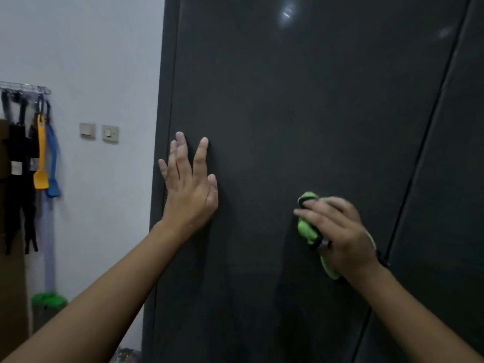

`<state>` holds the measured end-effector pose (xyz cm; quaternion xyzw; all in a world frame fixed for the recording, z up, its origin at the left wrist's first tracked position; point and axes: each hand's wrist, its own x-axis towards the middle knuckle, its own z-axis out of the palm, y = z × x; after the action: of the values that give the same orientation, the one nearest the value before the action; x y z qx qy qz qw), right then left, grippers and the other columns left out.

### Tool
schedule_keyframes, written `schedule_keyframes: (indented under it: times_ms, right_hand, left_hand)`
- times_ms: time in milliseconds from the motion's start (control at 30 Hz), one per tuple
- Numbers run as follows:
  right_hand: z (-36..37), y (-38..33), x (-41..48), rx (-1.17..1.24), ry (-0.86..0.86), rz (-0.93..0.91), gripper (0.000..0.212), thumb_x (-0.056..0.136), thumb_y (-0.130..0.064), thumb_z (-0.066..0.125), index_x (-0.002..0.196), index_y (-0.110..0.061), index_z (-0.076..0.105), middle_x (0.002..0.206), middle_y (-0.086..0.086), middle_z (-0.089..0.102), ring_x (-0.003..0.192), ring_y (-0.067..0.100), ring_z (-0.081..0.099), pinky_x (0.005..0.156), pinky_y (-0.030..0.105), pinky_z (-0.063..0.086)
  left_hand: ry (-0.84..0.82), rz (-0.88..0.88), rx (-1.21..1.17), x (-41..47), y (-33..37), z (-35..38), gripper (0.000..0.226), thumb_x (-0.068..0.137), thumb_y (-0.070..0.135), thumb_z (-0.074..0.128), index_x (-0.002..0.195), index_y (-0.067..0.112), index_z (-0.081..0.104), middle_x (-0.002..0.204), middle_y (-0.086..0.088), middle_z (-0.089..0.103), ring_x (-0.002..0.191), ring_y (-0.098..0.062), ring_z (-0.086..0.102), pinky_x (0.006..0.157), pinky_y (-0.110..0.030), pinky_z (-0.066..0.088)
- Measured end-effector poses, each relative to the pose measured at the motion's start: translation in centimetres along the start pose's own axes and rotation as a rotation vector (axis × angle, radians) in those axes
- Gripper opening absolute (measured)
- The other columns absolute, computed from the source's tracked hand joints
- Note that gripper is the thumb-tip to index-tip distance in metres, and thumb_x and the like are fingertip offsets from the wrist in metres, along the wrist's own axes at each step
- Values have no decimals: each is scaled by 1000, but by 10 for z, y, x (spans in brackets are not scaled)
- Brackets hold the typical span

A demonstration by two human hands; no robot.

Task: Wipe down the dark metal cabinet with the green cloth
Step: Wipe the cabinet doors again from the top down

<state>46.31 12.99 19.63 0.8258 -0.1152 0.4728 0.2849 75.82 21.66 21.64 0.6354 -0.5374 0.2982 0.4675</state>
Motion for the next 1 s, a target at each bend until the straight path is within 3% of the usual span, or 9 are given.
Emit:
schedule_keyframes:
  times_ms: [200, 267, 333, 433, 567, 667, 767, 867, 1000]
  right_hand:
    - [2, -5, -62, 18, -280, -228, 55, 108, -38, 23, 121, -18, 72, 131, -4, 65, 118, 23, 58, 89, 42, 49]
    - [-11, 5, -55, -36, -172, -182, 48, 108, -33, 30, 122, -15, 72, 131, 0, 65, 115, 27, 61, 93, 43, 48]
    - [-26, 22, -39, -125, 12, 22, 31, 98, -13, 51, 123, -12, 71, 128, 5, 66, 110, 33, 62, 99, 43, 45]
    - [-29, 34, -31, -181, 149, 226, 36, 88, -5, 58, 121, -9, 70, 126, 8, 66, 107, 37, 60, 104, 38, 40]
    - [-11, 18, -74, -50, -31, -27, 47, 107, -35, 32, 122, -13, 71, 127, 5, 66, 113, 31, 57, 102, 42, 44]
    - [2, 7, -111, -30, -200, -211, 30, 102, -29, 52, 119, -18, 74, 127, -2, 66, 114, 24, 57, 86, 42, 50]
    - [0, 5, -107, -16, -230, -251, 36, 106, -30, 42, 121, -19, 72, 129, -4, 65, 116, 23, 57, 86, 40, 49]
    - [-6, 4, -63, 18, -58, -58, 48, 107, -35, 29, 125, -16, 69, 130, 1, 64, 115, 28, 57, 98, 40, 45]
    - [14, -14, -7, 13, 161, 243, 36, 95, -20, 48, 123, -13, 71, 129, 4, 65, 113, 32, 57, 103, 43, 42]
  left_hand:
    - [39, 74, 60, -4, -18, 7, 67, 99, 41, 34, 157, 24, 5, 163, -13, -13, 150, -27, -15, 119, -55, -5]
    - [47, 84, 73, -5, -21, 9, 67, 99, 43, 34, 157, 24, 7, 163, -12, -12, 150, -27, -14, 119, -55, -4]
    - [51, 80, 80, -5, -21, 10, 67, 99, 43, 33, 157, 24, 6, 163, -12, -12, 150, -26, -15, 119, -54, -5]
    - [51, 77, 84, -5, -20, 9, 67, 99, 43, 32, 157, 24, 5, 163, -11, -13, 149, -25, -17, 119, -54, -5]
    - [46, 89, 94, -6, -22, 10, 67, 99, 44, 32, 157, 24, 4, 163, -12, -14, 149, -25, -17, 119, -54, -5]
    - [31, 103, 94, -5, -25, 10, 68, 99, 46, 32, 157, 26, 3, 163, -11, -14, 149, -25, -18, 119, -52, -8]
    - [12, 111, 93, -6, -28, 9, 69, 98, 48, 31, 157, 27, 1, 162, -10, -16, 149, -25, -19, 119, -51, -8]
    - [-10, 110, 90, -6, -29, 8, 70, 98, 50, 30, 157, 27, 1, 162, -10, -18, 148, -24, -20, 119, -52, -8]
    - [-33, 128, 72, -7, -32, 6, 70, 97, 51, 30, 157, 28, 2, 162, -6, -19, 148, -22, -22, 119, -49, -10]
